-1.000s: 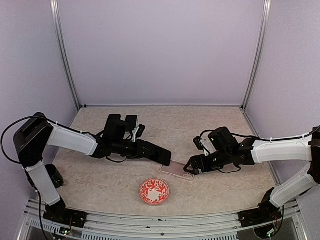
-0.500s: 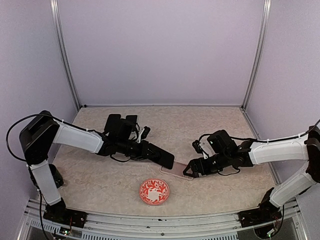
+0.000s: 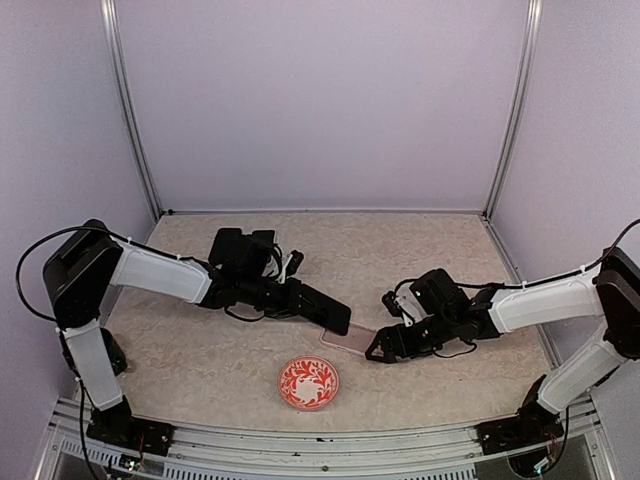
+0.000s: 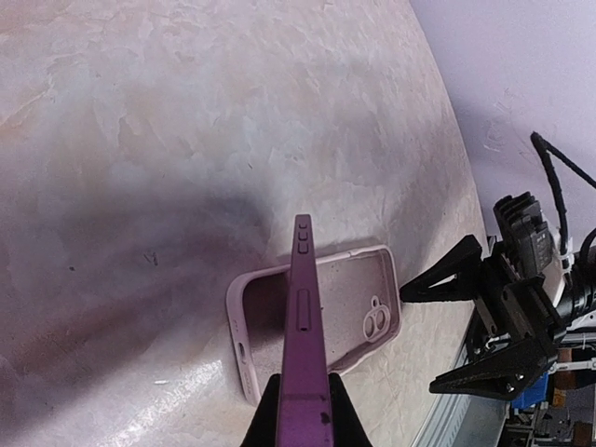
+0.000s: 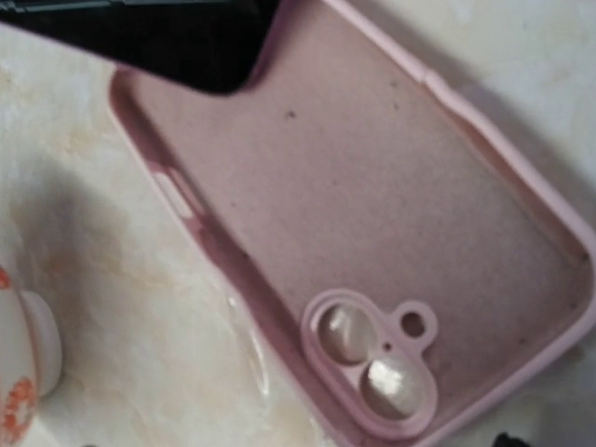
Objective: Put the phone into the phone case
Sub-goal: Move the phone case to the center of the board.
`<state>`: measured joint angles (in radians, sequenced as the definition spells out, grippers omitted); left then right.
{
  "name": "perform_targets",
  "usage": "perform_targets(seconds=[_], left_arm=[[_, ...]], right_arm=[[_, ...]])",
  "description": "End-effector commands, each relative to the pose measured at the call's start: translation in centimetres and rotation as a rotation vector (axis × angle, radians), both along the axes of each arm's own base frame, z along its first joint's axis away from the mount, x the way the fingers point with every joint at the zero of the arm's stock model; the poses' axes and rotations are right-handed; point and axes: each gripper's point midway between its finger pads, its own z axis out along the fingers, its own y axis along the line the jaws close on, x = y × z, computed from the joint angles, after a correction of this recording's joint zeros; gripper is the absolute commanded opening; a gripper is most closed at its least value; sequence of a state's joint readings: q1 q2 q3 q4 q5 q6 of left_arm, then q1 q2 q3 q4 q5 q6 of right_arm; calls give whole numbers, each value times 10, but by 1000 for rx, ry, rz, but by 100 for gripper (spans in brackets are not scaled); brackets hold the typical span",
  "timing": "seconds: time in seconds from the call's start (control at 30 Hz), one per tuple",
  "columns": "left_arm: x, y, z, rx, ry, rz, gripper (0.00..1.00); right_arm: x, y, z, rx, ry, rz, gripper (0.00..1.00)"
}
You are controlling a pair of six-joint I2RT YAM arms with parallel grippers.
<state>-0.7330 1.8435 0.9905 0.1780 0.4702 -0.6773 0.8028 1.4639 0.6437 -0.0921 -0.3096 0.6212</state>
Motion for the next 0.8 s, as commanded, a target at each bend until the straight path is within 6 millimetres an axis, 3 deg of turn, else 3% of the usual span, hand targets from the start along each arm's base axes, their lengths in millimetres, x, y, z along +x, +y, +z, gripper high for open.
perform_targets(seconds=[0.0, 0.43, 0.77], left_arm=[[19, 10, -8, 82, -50, 94, 0], [45, 33, -13, 181, -128, 231, 0], [72, 59, -7, 215, -169, 308, 0]], right_arm=[[-5, 8, -10, 10, 19, 24, 89], [12, 38, -18, 63, 17, 47, 90], [58, 71, -18, 59, -47, 30, 93]])
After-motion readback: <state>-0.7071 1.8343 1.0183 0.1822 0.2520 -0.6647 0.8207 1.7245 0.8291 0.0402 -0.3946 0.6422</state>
